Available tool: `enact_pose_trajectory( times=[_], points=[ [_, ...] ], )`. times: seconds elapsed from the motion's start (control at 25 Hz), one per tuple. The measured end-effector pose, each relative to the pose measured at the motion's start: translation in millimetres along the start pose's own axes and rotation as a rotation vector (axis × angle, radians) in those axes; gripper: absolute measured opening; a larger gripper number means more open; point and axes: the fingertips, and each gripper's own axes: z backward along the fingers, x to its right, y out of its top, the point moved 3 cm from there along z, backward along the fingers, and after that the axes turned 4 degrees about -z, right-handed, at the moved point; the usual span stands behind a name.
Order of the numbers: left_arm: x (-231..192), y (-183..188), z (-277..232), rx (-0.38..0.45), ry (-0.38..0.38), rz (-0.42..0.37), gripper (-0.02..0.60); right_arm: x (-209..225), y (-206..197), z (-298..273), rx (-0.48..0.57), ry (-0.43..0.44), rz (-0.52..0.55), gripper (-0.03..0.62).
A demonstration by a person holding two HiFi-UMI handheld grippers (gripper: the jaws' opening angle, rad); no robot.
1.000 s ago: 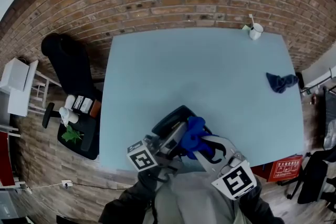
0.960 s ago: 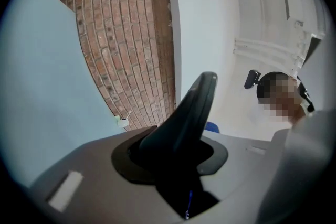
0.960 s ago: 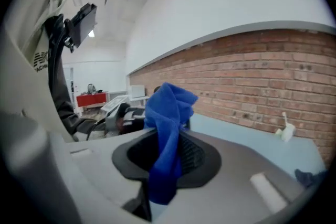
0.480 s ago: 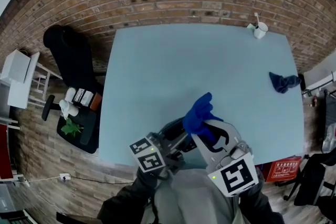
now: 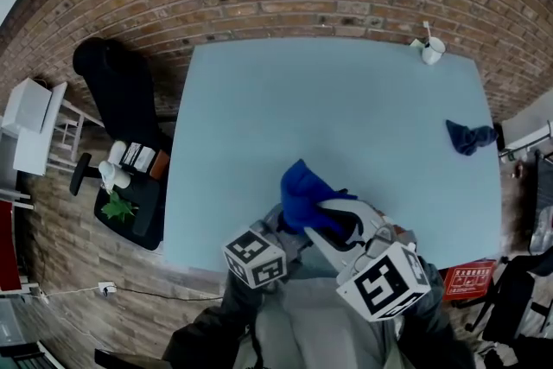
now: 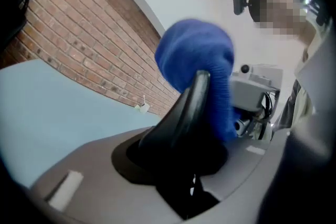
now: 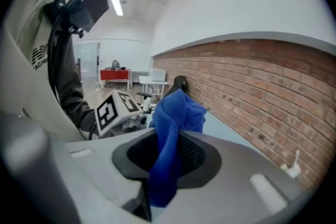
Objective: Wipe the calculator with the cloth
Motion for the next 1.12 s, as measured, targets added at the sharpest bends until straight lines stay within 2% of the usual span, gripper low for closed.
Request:
enact_pose_trajectory(
  times=[0.08, 0.16, 0.24, 0.4, 0.52, 0.56, 0.64, 0.72, 0.76, 0.84, 0.92, 1.0, 1.12],
  points=[
    [-2, 0, 3, -0.010, 0.019, -0.046, 0.141, 25, -11, 8, 0.019, -0.069, -0.112, 0.092],
    [-4, 1, 1, -0.031, 0.037, -0.112, 0.141, 35, -17, 12, -0.012, -0.110, -0.187, 0.092],
    [-7, 2, -2, -0.057, 0.083, -0.219, 0.141, 25, -12, 7, -0.044, -0.111, -0.177, 0.092],
    [-11, 6, -6, -0.091, 0.190, -0.479, 0.143, -11, 4, -8, -0.047, -0.009, -0.111, 0.092],
    [-11, 8, -3, -0.103, 0.235, -0.565, 0.141, -8, 1, -7, 0.004, 0.011, -0.145, 0.092],
    [-12, 8, -1, -0.107, 0.244, -0.584, 0.141, 2, -3, -4, 0.027, -0.016, -0.180, 0.092],
    [-11, 11, 4, -0.094, 0.241, -0.598, 0.141, 30, -18, 3, 0.022, -0.124, -0.244, 0.092],
    [-7, 15, 8, -0.054, 0.221, -0.550, 0.141, 56, -34, 12, 0.010, -0.212, -0.295, 0.092],
    [-6, 16, 9, -0.026, 0.206, -0.491, 0.141, 63, -39, 16, 0.034, -0.221, -0.329, 0.092],
    [-5, 19, 10, 0.060, 0.153, -0.324, 0.141, 69, -44, 22, 0.125, -0.205, -0.416, 0.092],
    [-4, 28, 13, 0.179, 0.083, -0.123, 0.141, 69, -52, 29, 0.198, -0.198, -0.500, 0.092],
    [-7, 40, 19, 0.286, 0.034, 0.050, 0.141, 63, -67, 33, 0.219, -0.180, -0.570, 0.092],
    [-23, 52, 31, 0.396, 0.030, 0.237, 0.141, 39, -86, 28, 0.209, -0.079, -0.641, 0.092]
  ],
)
